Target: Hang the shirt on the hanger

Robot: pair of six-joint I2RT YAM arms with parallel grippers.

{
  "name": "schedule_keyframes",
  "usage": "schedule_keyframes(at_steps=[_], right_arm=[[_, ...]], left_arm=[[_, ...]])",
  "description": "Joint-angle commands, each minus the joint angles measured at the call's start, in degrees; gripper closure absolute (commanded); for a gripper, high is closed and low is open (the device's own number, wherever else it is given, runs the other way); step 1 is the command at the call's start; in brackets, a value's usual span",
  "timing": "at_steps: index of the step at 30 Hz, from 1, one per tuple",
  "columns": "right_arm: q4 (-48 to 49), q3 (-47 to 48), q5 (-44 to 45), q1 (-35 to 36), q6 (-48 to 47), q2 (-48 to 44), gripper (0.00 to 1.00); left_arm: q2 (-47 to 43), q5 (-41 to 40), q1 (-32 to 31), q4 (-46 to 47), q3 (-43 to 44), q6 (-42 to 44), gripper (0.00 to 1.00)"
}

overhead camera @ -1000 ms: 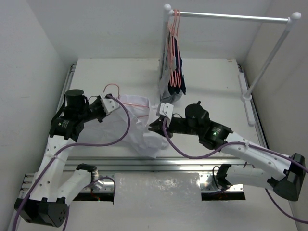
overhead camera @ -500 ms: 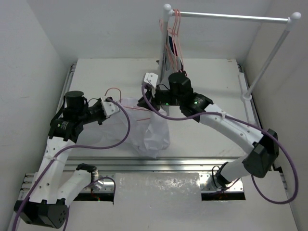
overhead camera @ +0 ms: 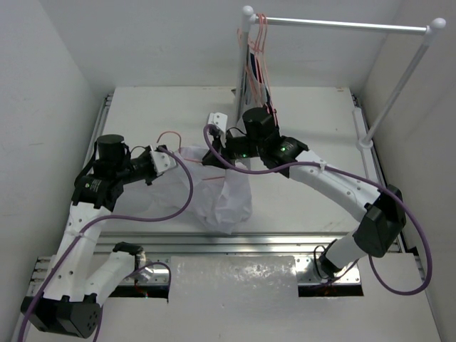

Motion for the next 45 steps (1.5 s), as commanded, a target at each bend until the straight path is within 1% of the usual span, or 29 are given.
schedule_keyframes(at_steps=[1,4,6,10,15,17,18,19,20,23,24,27,29,30,33,34,36,37,38,40,45], right_arm=[[3.7,-0.4,-3.2,0.3,0.2,-1.6,0.89],[3.3,0.2,-2.9,0.3,0.2,-0.3,0.84],[3.3,0.3,-1.1,0.2,0.0,0.9,0.75],[3.8,1.0,-2.5,0.3,-0.3,2.6,0.75],[4.7,1.9,-4.9,0.3,0.7,4.4,0.75],[6.1,1.6,-5.5,0.3,1.4,4.8,0.77],[6.7,1.3,-5.9,0.3,2.1,4.7,0.81],[7.5,1.1,-5.9,0.4,2.4,4.5,0.97],[8.0,0.9,-5.4,0.4,2.9,4.3,1.0],[5.5,0.3,-2.7,0.3,1.5,2.2,1.0],[5.0,-0.4,-1.9,0.1,-0.7,1.3,1.0],[4.2,-3.8,1.1,-1.1,-2.1,-3.7,1.0],[3.2,-5.7,2.7,-2.0,-2.2,-7.1,1.0],[2.7,-6.2,3.6,-2.2,-2.8,-8.1,1.0],[1.9,-9.1,5.3,-2.7,-2.8,-12.0,1.0],[2.0,-9.8,5.5,-2.7,-2.7,-13.0,1.0],[2.4,-11.8,6.0,-2.8,-2.6,-15.3,1.0],[2.6,-12.7,6.2,-2.7,-2.7,-16.0,1.0],[2.4,-13.1,7.1,-2.9,-2.9,-16.9,1.0],[2.4,-13.6,7.6,-3.0,-3.2,-17.8,1.0],[2.2,-14.4,5.8,-3.2,-2.9,-20.7,1.0]], left_arm=[[-0.4,2.5,-0.4,2.4,2.0,0.2,1.0],[-0.5,3.5,-0.4,2.2,2.2,0.3,1.0],[-0.5,4.1,-0.4,1.3,2.5,1.1,1.0],[-0.5,4.8,-0.3,0.7,2.7,1.9,1.0],[0.0,5.4,-0.4,1.9,3.3,0.8,1.0],[0.1,5.9,-0.3,2.4,3.4,0.4,1.0],[0.3,6.1,-0.4,2.7,3.3,0.2,1.0],[0.4,6.3,-0.4,2.7,3.3,0.3,1.0],[0.5,6.5,-0.3,2.7,3.3,0.2,1.0],[0.5,4.7,-0.3,2.3,3.1,0.8,1.0],[0.6,2.4,-0.3,1.8,2.9,1.4,1.0],[1.4,0.6,1.4,-0.9,2.2,5.2,1.0],[2.1,1.3,3.4,-1.9,2.5,6.8,1.0],[2.7,2.4,5.3,-1.9,2.7,7.0,1.0],[4.0,6.4,11.7,-2.4,4.2,8.2,0.96],[4.4,7.3,12.4,-2.8,4.7,8.8,0.92],[5.8,8.7,12.9,-5.5,6.2,10.6,0.89],[6.2,9.1,12.8,-6.4,6.7,11.9,0.85],[6.9,9.8,12.9,-9.1,7.1,13.1,0.83],[7.1,9.8,12.9,-10.7,7.2,15.3,0.83],[7.3,6.3,13.0,-7.9,4.1,15.2,0.83]])
